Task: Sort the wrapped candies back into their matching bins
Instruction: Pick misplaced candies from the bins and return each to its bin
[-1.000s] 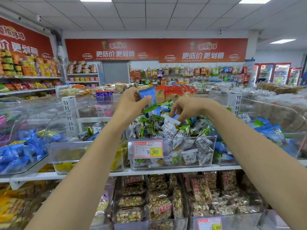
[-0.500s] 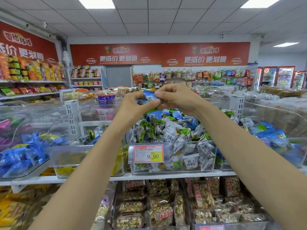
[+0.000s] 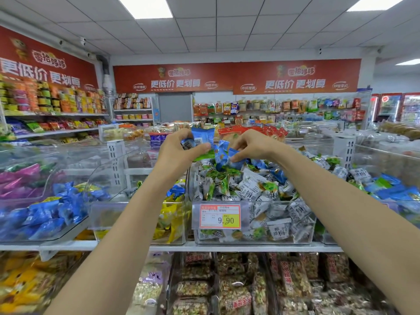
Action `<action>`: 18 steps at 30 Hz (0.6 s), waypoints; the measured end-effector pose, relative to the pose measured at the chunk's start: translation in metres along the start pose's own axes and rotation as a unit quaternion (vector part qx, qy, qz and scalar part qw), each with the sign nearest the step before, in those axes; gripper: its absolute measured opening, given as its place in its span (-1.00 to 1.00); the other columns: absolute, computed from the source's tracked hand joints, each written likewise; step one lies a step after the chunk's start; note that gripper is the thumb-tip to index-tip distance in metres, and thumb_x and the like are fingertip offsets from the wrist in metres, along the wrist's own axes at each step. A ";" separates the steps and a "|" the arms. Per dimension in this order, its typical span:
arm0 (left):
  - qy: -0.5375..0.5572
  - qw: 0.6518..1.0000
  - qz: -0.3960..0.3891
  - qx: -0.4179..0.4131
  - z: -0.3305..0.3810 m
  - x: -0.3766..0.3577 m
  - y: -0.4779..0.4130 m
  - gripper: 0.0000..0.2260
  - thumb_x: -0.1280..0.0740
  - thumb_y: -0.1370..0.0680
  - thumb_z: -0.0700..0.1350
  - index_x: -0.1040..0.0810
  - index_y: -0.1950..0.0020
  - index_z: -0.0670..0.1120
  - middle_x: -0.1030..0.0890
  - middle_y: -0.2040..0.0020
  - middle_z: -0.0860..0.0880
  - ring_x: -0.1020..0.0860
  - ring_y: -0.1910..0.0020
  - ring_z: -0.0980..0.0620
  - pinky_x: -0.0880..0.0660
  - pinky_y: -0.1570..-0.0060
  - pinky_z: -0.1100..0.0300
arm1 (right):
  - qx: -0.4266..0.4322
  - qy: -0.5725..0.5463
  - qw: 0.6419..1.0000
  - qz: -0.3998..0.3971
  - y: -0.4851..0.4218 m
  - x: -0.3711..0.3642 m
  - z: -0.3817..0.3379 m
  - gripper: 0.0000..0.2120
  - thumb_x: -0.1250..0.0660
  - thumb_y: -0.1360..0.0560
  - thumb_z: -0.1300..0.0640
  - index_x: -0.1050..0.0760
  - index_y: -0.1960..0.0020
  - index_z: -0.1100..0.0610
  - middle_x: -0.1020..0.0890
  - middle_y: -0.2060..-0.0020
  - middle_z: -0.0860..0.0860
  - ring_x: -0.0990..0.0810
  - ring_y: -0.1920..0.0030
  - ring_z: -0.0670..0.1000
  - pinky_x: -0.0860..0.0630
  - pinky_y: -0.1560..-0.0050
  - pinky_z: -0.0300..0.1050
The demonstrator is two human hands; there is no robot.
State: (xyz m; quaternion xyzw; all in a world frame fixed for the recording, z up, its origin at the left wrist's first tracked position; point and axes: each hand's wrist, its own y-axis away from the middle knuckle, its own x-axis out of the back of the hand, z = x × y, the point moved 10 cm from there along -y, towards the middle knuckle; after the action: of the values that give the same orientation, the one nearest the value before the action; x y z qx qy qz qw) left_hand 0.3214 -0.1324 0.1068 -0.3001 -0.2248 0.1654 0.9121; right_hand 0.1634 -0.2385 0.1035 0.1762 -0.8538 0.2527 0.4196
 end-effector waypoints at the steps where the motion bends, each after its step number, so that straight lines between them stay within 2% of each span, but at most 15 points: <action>1: 0.000 1.000 0.002 0.001 -0.001 0.001 0.000 -0.74 -0.48 -0.45 0.05 -0.56 0.08 -0.12 -0.51 0.22 -0.17 -0.47 0.25 -0.03 -0.45 0.19 0.05 | 0.005 -0.003 1.000 0.000 -0.001 0.001 0.000 -0.89 -0.49 -0.42 0.20 -0.56 0.19 0.14 -0.56 0.26 -0.03 -0.49 0.26 -0.05 -0.41 0.13 -0.12; 3: 0.000 1.000 0.004 -0.003 0.000 0.002 0.000 -0.73 -0.48 -0.46 0.04 -0.56 0.06 -0.13 -0.50 0.25 -0.09 -0.47 0.25 -0.02 -0.45 0.18 0.04 | 0.022 0.000 0.999 -0.028 -0.003 -0.007 -0.006 -0.88 -0.47 -0.44 0.19 -0.60 0.05 0.18 -0.62 0.14 -0.02 -0.56 0.14 -0.05 -0.45 -0.01 -0.07; 5: -0.004 1.000 0.006 -0.005 -0.001 0.002 -0.001 -0.73 -0.48 -0.46 0.04 -0.51 0.11 -0.12 -0.45 0.28 -0.02 -0.44 0.26 -0.02 -0.43 0.17 0.05 | 0.039 0.032 0.996 -0.069 -0.004 -0.022 -0.011 -0.88 -0.43 -0.48 0.17 -0.62 0.00 0.19 -0.63 0.15 -0.03 -0.56 0.16 -0.06 -0.48 -0.02 -0.08; 7: -0.006 1.000 0.004 -0.004 -0.003 0.002 -0.002 -0.74 -0.48 -0.46 0.06 -0.54 0.07 -0.11 -0.47 0.27 0.02 -0.46 0.24 0.00 -0.47 0.11 0.00 | 0.039 0.071 0.994 -0.076 -0.006 -0.029 -0.013 -0.84 -0.40 -0.52 0.14 -0.60 0.03 0.24 -0.66 0.13 0.09 -0.58 0.14 0.09 -0.51 -0.03 0.02; 9: -0.009 1.000 0.002 -0.001 -0.005 0.002 -0.002 -0.76 -0.47 -0.45 0.07 -0.59 0.02 -0.04 -0.53 0.23 0.09 -0.49 0.18 0.04 -0.51 -0.01 -0.06 | 0.024 0.082 0.995 -0.055 -0.010 -0.028 -0.011 -0.73 -0.40 -0.52 0.11 -0.58 -0.02 0.34 -0.64 -0.03 0.23 -0.58 -0.02 0.27 -0.50 -0.17 0.19; 10: -0.008 1.000 0.001 0.002 -0.006 0.003 -0.002 -0.77 -0.47 -0.45 0.07 -0.59 0.01 -0.03 -0.53 0.22 0.11 -0.50 0.17 0.04 -0.51 -0.05 -0.09 | 0.017 0.077 0.996 -0.044 -0.012 -0.026 -0.009 -0.71 -0.41 -0.51 0.11 -0.58 -0.04 0.36 -0.64 -0.08 0.22 -0.59 -0.01 0.28 -0.50 -0.18 0.20; 11: -0.007 1.000 0.002 0.004 -0.007 0.003 -0.002 -0.76 -0.47 -0.45 0.08 -0.57 0.02 -0.03 -0.52 0.22 0.12 -0.50 0.16 0.04 -0.51 -0.08 -0.11 | 0.014 0.073 0.997 -0.037 -0.012 -0.025 -0.009 -0.72 -0.42 -0.50 0.13 -0.59 -0.02 0.36 -0.67 -0.04 0.16 -0.61 0.09 0.23 -0.54 -0.11 0.14; 12: -0.006 1.000 0.001 0.006 -0.007 0.004 -0.001 -0.75 -0.47 -0.45 0.08 -0.55 0.03 -0.03 -0.50 0.23 0.12 -0.49 0.16 0.03 -0.51 -0.09 -0.12 | 0.011 0.074 0.997 -0.031 -0.012 -0.023 -0.010 -0.74 -0.43 -0.49 0.14 -0.61 0.01 0.37 -0.68 0.08 0.11 -0.57 0.23 0.13 -0.57 0.04 0.04; 13: -0.005 1.000 0.001 0.009 -0.008 0.004 -0.001 -0.74 -0.47 -0.45 0.09 -0.54 0.03 -0.04 -0.49 0.23 0.11 -0.48 0.16 0.03 -0.51 -0.10 -0.12 | 0.009 0.074 0.997 -0.025 -0.012 -0.022 -0.009 -0.76 -0.44 -0.48 0.16 -0.61 0.07 0.37 -0.63 0.25 0.13 -0.48 0.33 0.05 -0.51 0.19 -0.06; 14: -0.004 1.000 0.000 0.009 -0.008 0.005 0.000 -0.74 -0.47 -0.45 0.09 -0.53 0.04 -0.03 -0.48 0.24 0.11 -0.47 0.17 0.03 -0.51 -0.09 -0.12 | 0.008 0.070 0.997 -0.017 -0.011 -0.021 -0.009 -0.77 -0.45 -0.47 0.18 -0.60 0.16 0.37 -0.54 0.37 0.17 -0.39 0.39 0.00 -0.41 0.27 -0.12; 15: -0.004 1.000 -0.002 0.009 -0.008 0.005 0.000 -0.74 -0.47 -0.45 0.09 -0.52 0.05 -0.03 -0.48 0.24 0.10 -0.47 0.17 0.02 -0.50 -0.09 -0.13 | 0.006 0.058 0.998 -0.008 -0.009 -0.019 -0.008 -0.79 -0.45 -0.47 0.20 -0.57 0.27 0.32 -0.48 0.42 0.10 -0.35 0.41 -0.02 -0.37 0.30 -0.14; 16: -0.005 1.000 -0.004 0.008 -0.008 0.005 0.001 -0.75 -0.47 -0.45 0.10 -0.53 0.05 -0.02 -0.48 0.24 0.09 -0.48 0.17 0.01 -0.50 -0.10 -0.14 | 0.003 0.037 0.999 0.003 -0.007 -0.016 -0.005 -0.80 -0.44 -0.47 0.22 -0.57 0.31 0.26 -0.52 0.41 0.03 -0.36 0.43 -0.05 -0.38 0.31 -0.16; 18: -0.001 1.000 -0.007 0.011 -0.007 0.005 0.002 -0.74 -0.47 -0.45 0.09 -0.54 0.01 -0.02 -0.50 0.22 0.09 -0.49 0.16 0.01 -0.51 -0.11 -0.13 | 0.003 -0.014 0.999 0.040 -0.002 -0.005 -0.002 -0.85 -0.42 -0.48 0.26 -0.61 0.20 0.35 -0.62 0.30 0.00 -0.42 0.49 -0.15 -0.39 0.40 -0.29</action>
State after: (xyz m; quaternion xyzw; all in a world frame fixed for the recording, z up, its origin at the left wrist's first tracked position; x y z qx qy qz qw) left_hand 0.3285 -0.1320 0.1025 -0.2884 -0.2264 0.1615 0.9162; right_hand 0.1688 -0.2385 0.1012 0.1463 -0.8656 0.2690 0.3963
